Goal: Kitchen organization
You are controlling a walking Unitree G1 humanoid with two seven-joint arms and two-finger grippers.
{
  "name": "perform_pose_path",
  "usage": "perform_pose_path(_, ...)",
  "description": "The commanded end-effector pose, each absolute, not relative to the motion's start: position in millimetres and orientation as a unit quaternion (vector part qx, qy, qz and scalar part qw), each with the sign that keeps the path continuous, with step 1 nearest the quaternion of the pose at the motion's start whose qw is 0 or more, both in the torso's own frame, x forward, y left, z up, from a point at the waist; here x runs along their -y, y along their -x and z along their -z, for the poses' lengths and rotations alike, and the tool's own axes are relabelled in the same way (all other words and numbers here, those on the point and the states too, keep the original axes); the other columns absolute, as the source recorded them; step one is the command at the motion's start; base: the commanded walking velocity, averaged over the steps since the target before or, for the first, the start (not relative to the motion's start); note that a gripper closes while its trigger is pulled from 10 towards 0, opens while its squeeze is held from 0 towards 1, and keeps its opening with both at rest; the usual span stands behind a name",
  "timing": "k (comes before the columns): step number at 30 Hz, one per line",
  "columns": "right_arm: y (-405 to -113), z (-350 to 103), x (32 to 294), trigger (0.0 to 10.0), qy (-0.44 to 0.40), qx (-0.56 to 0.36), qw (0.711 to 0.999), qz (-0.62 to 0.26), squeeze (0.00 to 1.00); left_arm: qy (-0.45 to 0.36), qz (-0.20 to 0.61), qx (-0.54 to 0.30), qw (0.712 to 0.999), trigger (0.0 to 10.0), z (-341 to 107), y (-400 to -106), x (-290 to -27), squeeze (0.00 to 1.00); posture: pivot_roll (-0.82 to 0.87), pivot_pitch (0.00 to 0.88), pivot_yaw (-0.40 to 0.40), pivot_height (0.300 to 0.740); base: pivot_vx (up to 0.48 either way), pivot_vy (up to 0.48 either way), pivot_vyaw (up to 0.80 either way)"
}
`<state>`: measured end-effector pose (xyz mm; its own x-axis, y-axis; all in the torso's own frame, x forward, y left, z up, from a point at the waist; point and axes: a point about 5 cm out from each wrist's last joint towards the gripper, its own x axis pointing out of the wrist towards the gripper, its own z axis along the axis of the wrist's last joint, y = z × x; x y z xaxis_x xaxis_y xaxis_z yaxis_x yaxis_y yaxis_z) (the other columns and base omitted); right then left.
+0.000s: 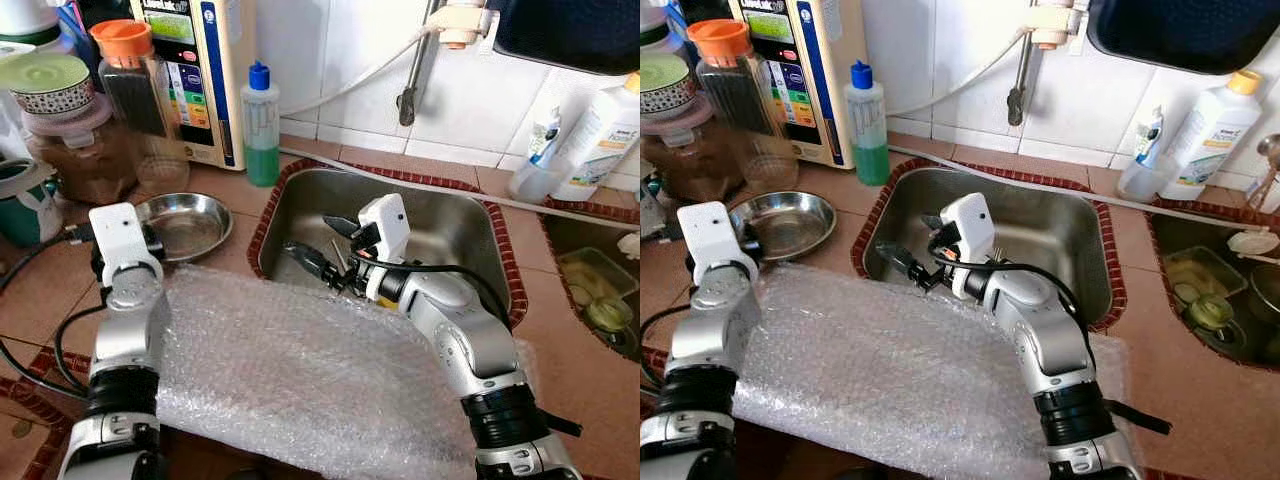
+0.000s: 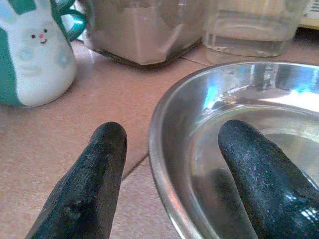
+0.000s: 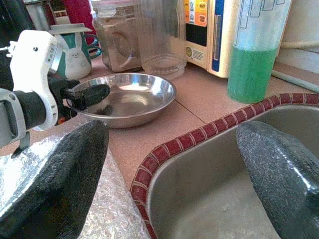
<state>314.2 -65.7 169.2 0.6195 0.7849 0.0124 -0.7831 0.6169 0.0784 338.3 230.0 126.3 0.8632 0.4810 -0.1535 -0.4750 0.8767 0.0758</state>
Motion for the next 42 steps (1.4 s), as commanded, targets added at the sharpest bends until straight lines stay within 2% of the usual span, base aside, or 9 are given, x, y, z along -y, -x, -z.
perform_pose_path(1,-316,-171,66,10.0,-0.026,-0.009,0.9,-0.435,0.0,-0.026,-0.242,-0.11,0.964,10.0,-113,-334,-227,0.46,0.11,0.024,-0.037,0.74,0.0,0.0,0.0)
perform_pose_path(2,-316,-171,66,10.0,-0.026,-0.009,0.9,-0.435,0.0,-0.022,-0.244,-0.097,0.965,0.0,-116,-333,-227,0.0,0.1,0.024,-0.038,0.74,0.0,0.0,0.0)
perform_pose_path(10,-318,-172,67,10.0,-0.024,-0.007,0.901,-0.433,0.0,-0.027,-0.232,-0.063,0.97,0.0,-125,-336,-226,0.0,0.11,0.024,-0.039,0.74,0.0,0.0,0.0)
perform_pose_path(13,-318,-172,67,10.0,-0.024,-0.006,0.902,-0.432,0.0,-0.027,-0.231,-0.061,0.971,10.0,-127,-336,-225,0.0,0.11,0.024,-0.039,0.74,0.0,0.0,0.0)
perform_pose_path(17,-318,-172,67,10.0,-0.023,-0.005,0.903,-0.43,0.0,-0.027,-0.215,-0.047,0.975,10.0,-130,-336,-221,0.0,0.1,0.024,-0.038,0.74,0.0,0.0,0.0)
perform_pose_path(18,-318,-172,67,10.0,-0.023,-0.005,0.903,-0.43,0.0,-0.024,-0.217,-0.048,0.975,10.0,-129,-335,-221,1.0,0.11,0.024,-0.038,0.74,0.0,0.0,0.0)
perform_pose_path(31,-319,-170,67,10.0,-0.019,-0.005,0.904,-0.428,0.0,-0.013,-0.212,-0.073,0.975,10.0,-117,-325,-211,1.0,0.11,0.023,-0.038,0.74,0.0,0.0,0.0)
perform_pose_path(32,-319,-171,67,10.0,-0.019,-0.005,0.904,-0.428,0.0,-0.016,-0.215,-0.074,0.974,10.0,-117,-325,-212,0.0,0.11,0.022,-0.038,0.74,0.0,0.0,0.0)
perform_pose_path(42,-321,-170,67,10.0,-0.019,-0.003,0.905,-0.425,0.0,-0.073,-0.231,0.054,0.969,10.0,-163,-328,-218,0.0,0.11,0.017,-0.039,0.74,0.0,0.0,0.0)
